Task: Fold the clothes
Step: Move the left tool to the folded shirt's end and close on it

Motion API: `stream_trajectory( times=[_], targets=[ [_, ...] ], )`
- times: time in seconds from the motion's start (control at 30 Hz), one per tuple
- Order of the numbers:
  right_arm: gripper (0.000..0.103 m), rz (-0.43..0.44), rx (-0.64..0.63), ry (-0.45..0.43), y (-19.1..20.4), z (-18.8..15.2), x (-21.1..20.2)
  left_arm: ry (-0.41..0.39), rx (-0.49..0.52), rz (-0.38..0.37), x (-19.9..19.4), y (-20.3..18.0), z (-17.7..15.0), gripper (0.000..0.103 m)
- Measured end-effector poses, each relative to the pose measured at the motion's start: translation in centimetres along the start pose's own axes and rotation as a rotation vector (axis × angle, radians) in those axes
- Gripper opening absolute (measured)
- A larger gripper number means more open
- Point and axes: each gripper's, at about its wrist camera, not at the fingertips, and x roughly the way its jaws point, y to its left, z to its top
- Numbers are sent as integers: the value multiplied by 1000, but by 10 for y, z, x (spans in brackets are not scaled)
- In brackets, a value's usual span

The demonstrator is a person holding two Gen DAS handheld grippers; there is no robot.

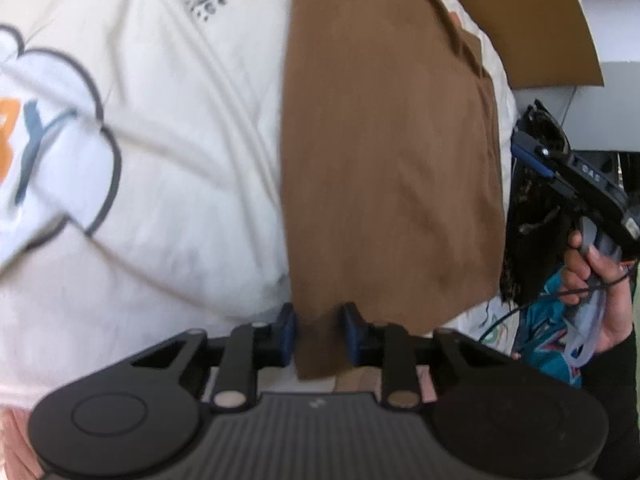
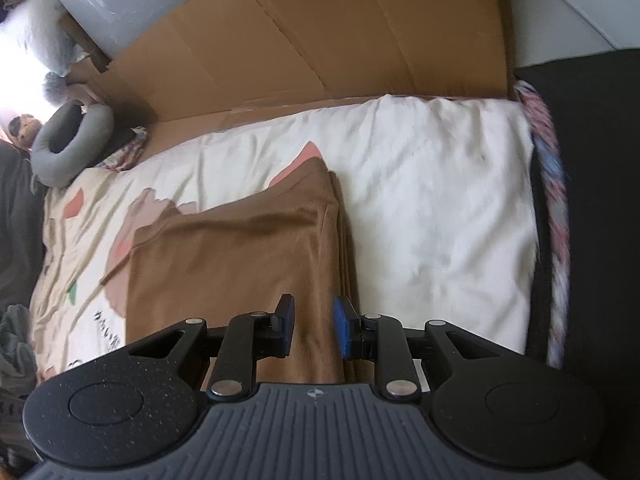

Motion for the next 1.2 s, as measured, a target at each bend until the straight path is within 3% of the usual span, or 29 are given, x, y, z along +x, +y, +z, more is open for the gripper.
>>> stream_trajectory(
  times=[0.3, 0.33, 0.43, 0.5, 0.73, 0.8, 0.9, 1.2],
  targets=[
    [23, -1, 37, 37, -13, -49, -32, 9, 52, 25, -4, -5, -3, 25],
    [24, -6, 39, 41, -14, -54, -36, 2, 61, 28, -5, -6, -2, 25],
    [41, -26, 22, 50, -16, -67, -45, -26, 83, 42, -11, -5, -4, 34],
    [41, -28, 25, 64, -19, -75, -47, -29, 77, 40, -8, -4, -1, 34],
    [41, -34, 53, 104, -30, -94, -37, -27, 9, -28, 10, -2, 1, 33],
    [41, -31, 66, 113, -32, -96, -33, -26, 23, -23, 11, -3, -3, 28],
    [41, -22, 84, 117, -36, -98, -28, -34, 15, -22, 10, -1, -3, 9],
    [44, 18, 133, 156, -46, -101, -15, -31, 14, -21, 5, -2, -2, 6]
  ],
)
